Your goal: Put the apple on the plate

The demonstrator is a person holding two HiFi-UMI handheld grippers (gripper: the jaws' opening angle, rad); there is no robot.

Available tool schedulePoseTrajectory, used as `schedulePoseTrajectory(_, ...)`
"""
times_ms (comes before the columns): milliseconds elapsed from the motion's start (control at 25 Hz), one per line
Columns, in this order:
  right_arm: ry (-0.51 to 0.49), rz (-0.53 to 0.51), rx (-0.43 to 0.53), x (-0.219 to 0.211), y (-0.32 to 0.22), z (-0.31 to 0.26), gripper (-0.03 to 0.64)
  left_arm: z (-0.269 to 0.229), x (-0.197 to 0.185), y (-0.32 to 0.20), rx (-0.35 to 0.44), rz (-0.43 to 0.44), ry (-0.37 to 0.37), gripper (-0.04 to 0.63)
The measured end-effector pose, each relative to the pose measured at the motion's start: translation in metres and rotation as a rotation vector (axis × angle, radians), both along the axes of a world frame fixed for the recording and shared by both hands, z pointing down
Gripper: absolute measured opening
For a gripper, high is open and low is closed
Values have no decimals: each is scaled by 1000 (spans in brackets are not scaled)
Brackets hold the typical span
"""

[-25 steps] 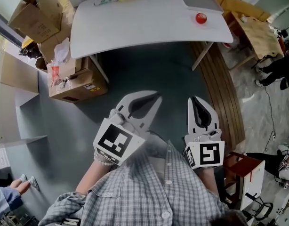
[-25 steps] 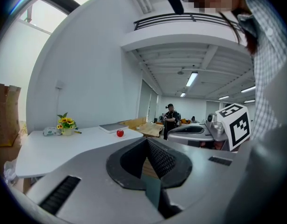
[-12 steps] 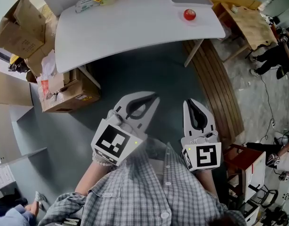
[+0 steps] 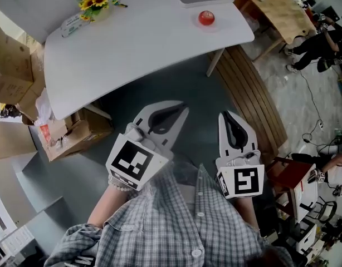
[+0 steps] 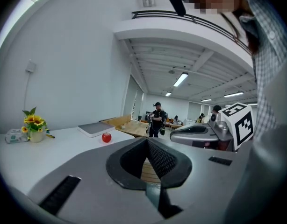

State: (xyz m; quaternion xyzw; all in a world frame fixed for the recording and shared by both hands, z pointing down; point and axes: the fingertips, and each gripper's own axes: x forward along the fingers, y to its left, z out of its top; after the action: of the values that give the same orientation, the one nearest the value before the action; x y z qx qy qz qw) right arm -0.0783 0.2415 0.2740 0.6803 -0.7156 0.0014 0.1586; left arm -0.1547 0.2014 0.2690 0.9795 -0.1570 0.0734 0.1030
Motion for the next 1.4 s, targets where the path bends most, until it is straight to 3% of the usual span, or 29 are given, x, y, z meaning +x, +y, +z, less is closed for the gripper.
schedulePoseTrajectory(440, 24, 168, 30, 44, -48, -11, 28, -14, 43, -61, 45, 146, 30, 9)
schedulePoseTrajectory(1080, 19, 234, 19, 66, -80, 3, 28, 5, 56, -103, -25, 148, 22, 9)
schedulePoseTrajectory(1400, 22, 165, 39, 96, -119, 1, 28, 7, 77, -128, 8, 92, 2, 9)
